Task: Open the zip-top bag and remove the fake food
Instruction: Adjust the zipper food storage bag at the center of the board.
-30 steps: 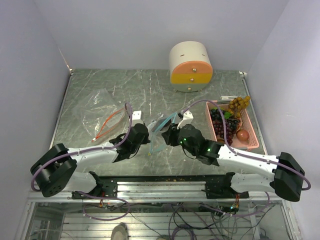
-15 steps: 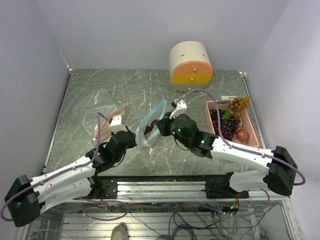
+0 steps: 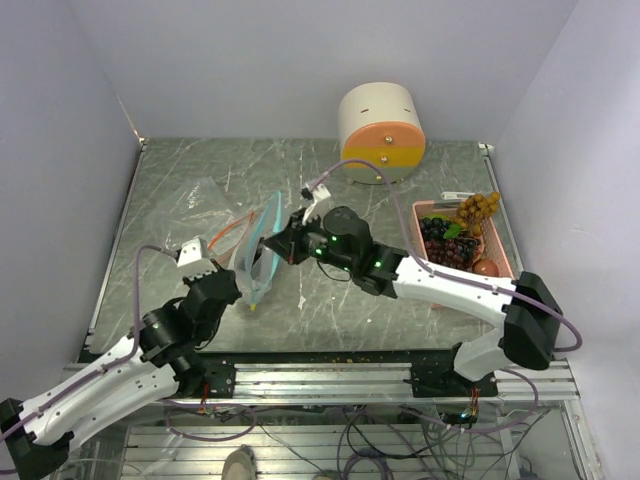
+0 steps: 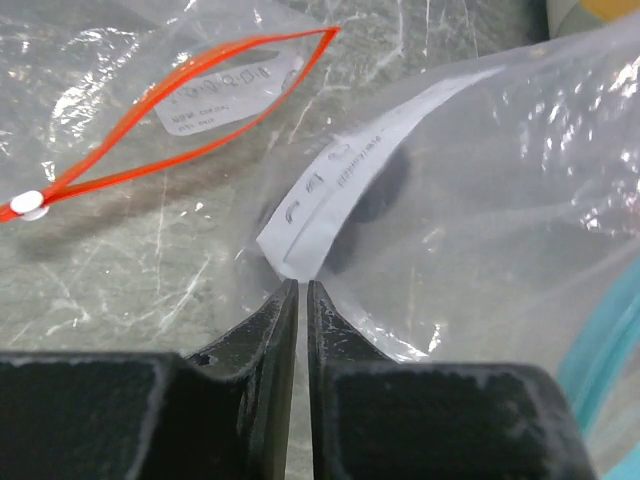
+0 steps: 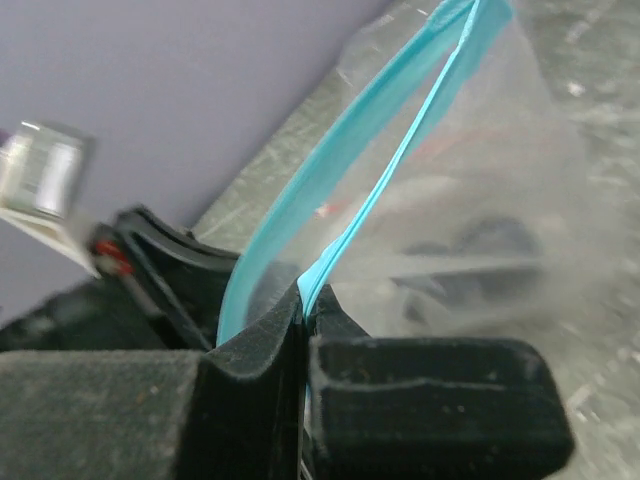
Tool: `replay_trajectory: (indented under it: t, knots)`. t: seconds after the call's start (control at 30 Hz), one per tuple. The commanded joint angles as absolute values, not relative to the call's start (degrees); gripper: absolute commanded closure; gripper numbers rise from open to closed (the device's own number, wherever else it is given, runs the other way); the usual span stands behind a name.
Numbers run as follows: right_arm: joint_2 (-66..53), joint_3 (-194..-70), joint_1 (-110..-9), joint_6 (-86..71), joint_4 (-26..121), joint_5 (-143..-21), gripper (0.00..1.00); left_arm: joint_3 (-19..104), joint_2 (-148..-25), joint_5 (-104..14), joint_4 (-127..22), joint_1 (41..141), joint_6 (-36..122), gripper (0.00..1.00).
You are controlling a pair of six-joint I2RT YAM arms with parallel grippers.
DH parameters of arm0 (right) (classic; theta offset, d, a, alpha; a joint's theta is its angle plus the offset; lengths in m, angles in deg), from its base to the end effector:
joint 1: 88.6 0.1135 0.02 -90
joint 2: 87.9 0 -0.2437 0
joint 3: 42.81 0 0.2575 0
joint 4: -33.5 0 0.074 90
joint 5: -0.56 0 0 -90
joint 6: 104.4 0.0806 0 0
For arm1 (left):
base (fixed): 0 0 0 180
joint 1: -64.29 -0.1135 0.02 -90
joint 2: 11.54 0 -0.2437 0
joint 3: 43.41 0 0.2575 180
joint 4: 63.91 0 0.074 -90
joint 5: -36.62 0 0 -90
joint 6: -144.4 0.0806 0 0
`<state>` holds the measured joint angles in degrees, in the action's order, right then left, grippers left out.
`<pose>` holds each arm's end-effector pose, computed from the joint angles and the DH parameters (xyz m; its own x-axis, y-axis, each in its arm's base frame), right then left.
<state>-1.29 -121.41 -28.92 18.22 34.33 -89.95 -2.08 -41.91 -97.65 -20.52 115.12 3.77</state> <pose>0.2093 0.3564 0.2971 -0.5283 0.1645 -0.8330 -0.6815 0.5031 0.5315 0.1533 -0.0991 0.2150 -0.3563 -0.4390 -0.8248 -0.1458 0.8980 -0.4151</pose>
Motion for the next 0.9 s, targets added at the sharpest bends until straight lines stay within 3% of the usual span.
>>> replay_trajectory:
  t: [0.0,0.17,0.2,0.27,0.33,0.4,0.53,0.63,0.87]
  knots:
    - [-8.9,-110.1,-34.4,20.6,31.9,-88.4,1.0,-0.4,-38.2,-100.7,-14.9,115.0,2.9,0.81]
    - [-16.9,-93.6,-47.6,24.2,30.1,-84.2,1.0,-1.7,-38.7,-99.3,-18.1,115.0,3.5,0.81]
    - [-17.9,-91.8,-49.5,23.6,31.4,-84.0,0.95,-1.8,-39.7,-98.9,-19.0,115.0,3.6,0.81]
    - [-19.2,-90.3,-53.0,22.6,35.7,-85.7,0.67,-2.0,-42.0,-97.9,-21.4,115.0,4.2,0.81]
    - [-21.0,-89.8,-54.9,21.5,40.0,-89.3,0.5,-2.2,-45.1,-97.0,-24.4,115.0,4.9,0.82]
    - [-23.8,-89.5,-55.2,20.4,43.1,-92.5,0.42,-2.2,-47.9,-96.3,-27.1,115.0,5.3,0.82]
    - [-28.9,-88.8,-55.1,19.5,47.2,-95.7,0.38,-1.7,-52.3,-94.9,-32.4,115.0,6.5,0.82]
    - [-31.7,-86.1,-55.1,20.1,48.3,-96.0,0.43,-1.2,-55.5,-94.0,-35.5,115.0,7.7,0.82]
    - [-32.4,-79.9,-55.1,23.6,41.1,-92.6,0.97,1.2,-65.5,-91.4,-44.2,114.9,10.8,0.81]
